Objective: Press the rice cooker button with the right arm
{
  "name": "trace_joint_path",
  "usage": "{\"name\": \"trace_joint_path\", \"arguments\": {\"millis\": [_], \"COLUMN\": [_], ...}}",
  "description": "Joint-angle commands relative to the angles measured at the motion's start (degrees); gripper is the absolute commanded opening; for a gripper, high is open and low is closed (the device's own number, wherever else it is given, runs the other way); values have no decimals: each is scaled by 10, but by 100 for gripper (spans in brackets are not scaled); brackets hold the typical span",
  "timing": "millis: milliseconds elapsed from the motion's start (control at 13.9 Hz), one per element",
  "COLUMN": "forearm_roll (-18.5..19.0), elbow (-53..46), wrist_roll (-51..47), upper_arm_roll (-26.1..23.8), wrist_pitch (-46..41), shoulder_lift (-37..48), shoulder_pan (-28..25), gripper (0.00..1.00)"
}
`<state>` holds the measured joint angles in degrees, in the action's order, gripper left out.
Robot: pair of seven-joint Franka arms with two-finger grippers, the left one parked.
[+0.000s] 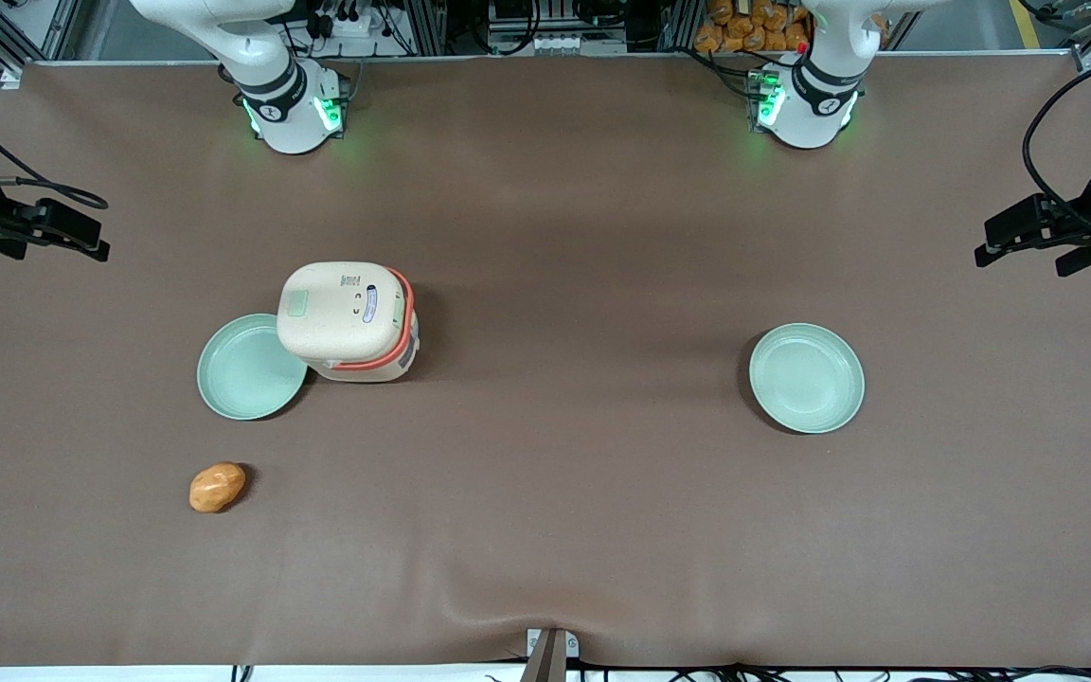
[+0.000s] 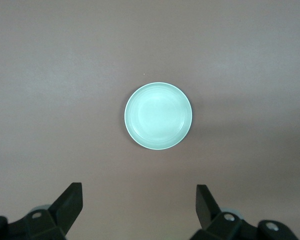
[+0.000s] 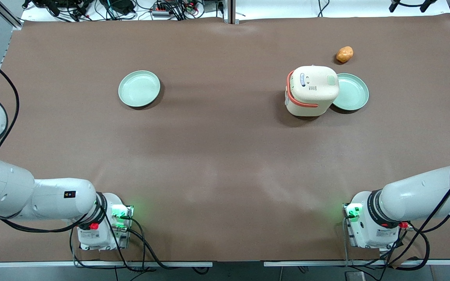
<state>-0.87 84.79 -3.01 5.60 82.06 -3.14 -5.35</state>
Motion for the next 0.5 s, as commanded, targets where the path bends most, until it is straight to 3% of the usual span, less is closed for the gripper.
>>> {"name": "trace_joint_path", "arguments": {"millis": [0, 432], "forearm_roll": [-6, -7], "elbow": [5, 0], "wrist_roll": [-19, -17], "upper_arm_roll": [-5, -8], "wrist_pitch": [-17, 14], "shoulder_lift": [6, 3], "shoulder_pan": [3, -14], "gripper": [100, 100]}}
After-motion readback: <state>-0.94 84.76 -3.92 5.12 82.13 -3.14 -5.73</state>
